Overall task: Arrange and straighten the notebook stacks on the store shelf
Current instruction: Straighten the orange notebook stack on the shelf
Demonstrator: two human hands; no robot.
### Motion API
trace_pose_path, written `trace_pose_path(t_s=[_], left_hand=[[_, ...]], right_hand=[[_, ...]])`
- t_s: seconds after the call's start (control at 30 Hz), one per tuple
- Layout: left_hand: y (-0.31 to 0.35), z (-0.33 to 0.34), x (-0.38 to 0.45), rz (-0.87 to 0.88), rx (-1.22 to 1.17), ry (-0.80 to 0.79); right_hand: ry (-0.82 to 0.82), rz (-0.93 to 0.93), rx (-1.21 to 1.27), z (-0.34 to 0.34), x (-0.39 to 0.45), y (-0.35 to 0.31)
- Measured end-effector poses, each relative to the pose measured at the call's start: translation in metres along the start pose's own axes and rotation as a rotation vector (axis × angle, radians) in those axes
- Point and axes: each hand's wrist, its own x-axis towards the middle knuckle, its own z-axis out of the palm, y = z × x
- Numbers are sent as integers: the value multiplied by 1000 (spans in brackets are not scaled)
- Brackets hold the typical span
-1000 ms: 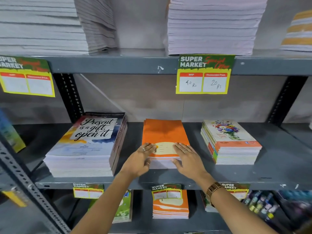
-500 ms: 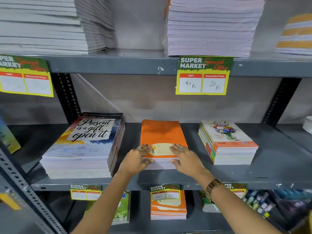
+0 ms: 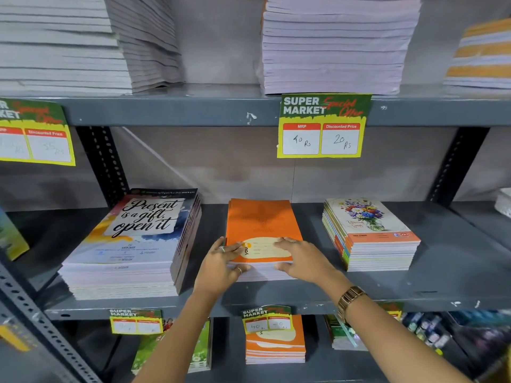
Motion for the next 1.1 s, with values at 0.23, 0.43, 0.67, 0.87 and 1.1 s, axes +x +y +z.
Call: trace_pose_path(t_s=[0.23, 0.43, 0.67, 0.87, 1.1], left_hand=[[3, -3, 4, -92, -188, 19], [7, -8, 5, -98, -200, -11], [5, -9, 3, -81, -206, -43], [2, -9, 4, -86, -199, -50], [2, -7, 3, -93, -204, -41]], right_hand=[[-28, 15, 91, -1, 2, 0], [-42, 15, 105, -4, 5, 0], [16, 27, 75, 4, 2, 1], [57, -22, -39, 12, -2, 2], [69, -47, -116, 19, -5, 4]])
